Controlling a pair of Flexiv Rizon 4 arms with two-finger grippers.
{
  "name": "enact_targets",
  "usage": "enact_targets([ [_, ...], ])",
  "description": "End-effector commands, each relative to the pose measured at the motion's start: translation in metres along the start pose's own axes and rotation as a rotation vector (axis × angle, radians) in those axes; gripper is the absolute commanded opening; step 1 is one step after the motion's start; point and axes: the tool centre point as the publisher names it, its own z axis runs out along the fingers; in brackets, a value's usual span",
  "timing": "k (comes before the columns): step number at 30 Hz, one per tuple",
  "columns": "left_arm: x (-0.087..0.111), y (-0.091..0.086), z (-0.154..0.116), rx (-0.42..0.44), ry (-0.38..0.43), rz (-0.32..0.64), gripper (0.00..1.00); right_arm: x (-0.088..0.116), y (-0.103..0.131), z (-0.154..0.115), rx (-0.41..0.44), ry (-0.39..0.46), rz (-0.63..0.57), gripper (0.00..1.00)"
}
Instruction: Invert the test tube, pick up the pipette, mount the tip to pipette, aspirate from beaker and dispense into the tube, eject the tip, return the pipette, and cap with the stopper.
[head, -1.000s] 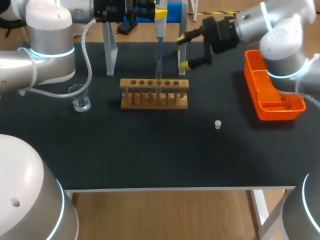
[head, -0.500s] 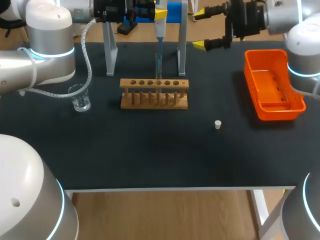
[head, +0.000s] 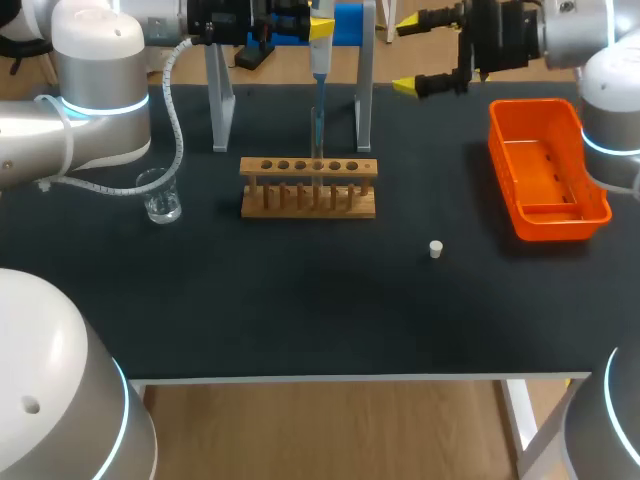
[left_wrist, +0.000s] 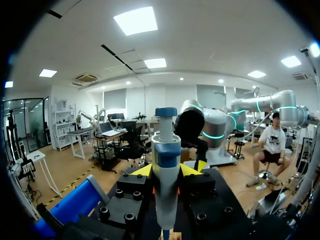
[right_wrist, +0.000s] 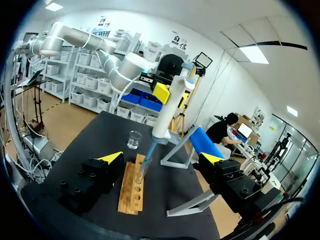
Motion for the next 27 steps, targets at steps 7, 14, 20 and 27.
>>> enact_targets([
  [7,0.0,0.0,0.0,0.003,-0.002,0.001,0.0,-0.015,0.049,-0.029,0.026,-0.017,0.04,1.0],
  [14,0.0,0.0,0.0,0.003,-0.002,0.001,0.0,-0.031,0.089,-0.034,0.021,-0.01,0.076,1.0],
  [20,0.0,0.0,0.0,0.003,-0.002,0.001,0.0,-0.042,0.111,-0.016,0.052,0.056,0.265,1.0],
  [27,0.0,0.0,0.0,0.003,-0.002,0.001,0.0,-0.042,0.111,-0.016,0.052,0.056,0.265,1.0],
])
